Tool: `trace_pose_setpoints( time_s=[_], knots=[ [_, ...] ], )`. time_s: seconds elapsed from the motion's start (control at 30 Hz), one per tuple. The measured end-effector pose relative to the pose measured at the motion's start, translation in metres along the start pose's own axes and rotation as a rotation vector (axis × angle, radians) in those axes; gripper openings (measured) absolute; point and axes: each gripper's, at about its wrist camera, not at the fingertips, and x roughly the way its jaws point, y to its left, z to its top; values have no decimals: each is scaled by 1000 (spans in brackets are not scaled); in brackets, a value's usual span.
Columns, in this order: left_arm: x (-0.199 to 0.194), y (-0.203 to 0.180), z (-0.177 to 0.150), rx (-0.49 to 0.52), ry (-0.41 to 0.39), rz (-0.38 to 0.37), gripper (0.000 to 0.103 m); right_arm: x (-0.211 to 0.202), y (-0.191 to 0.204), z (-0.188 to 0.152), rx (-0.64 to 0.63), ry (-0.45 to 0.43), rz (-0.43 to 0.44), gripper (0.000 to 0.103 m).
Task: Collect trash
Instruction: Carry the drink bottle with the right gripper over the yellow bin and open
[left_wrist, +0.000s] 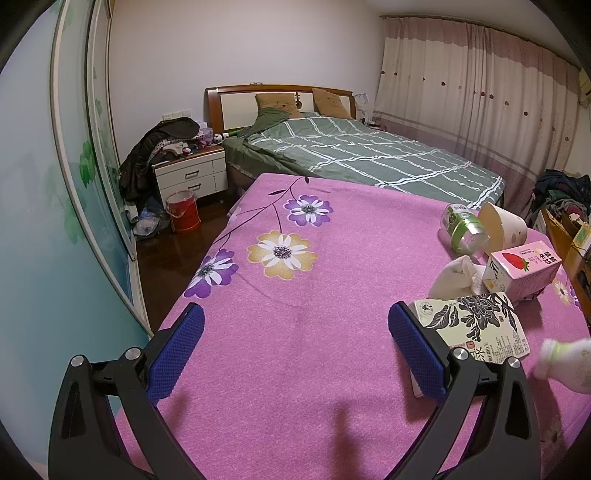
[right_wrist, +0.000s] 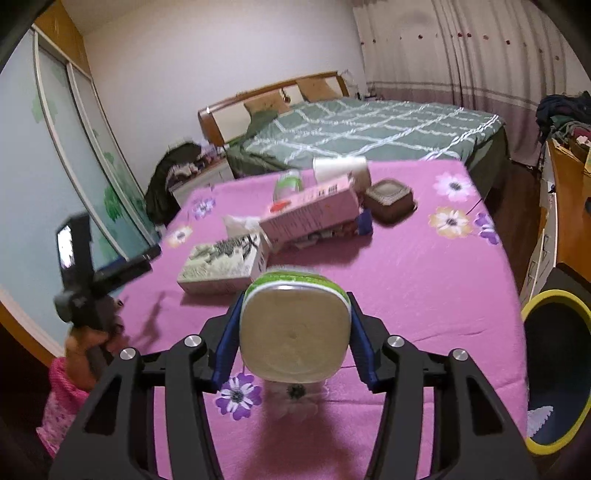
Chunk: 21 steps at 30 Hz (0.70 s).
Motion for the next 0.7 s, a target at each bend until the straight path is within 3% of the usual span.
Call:
trace_pose_setpoints(
  time_s=[0.7],
  knots=[
    [-1,0,0,3,-1,-1,98,-60,-26,-1,69,-71,-77,50]
  ],
)
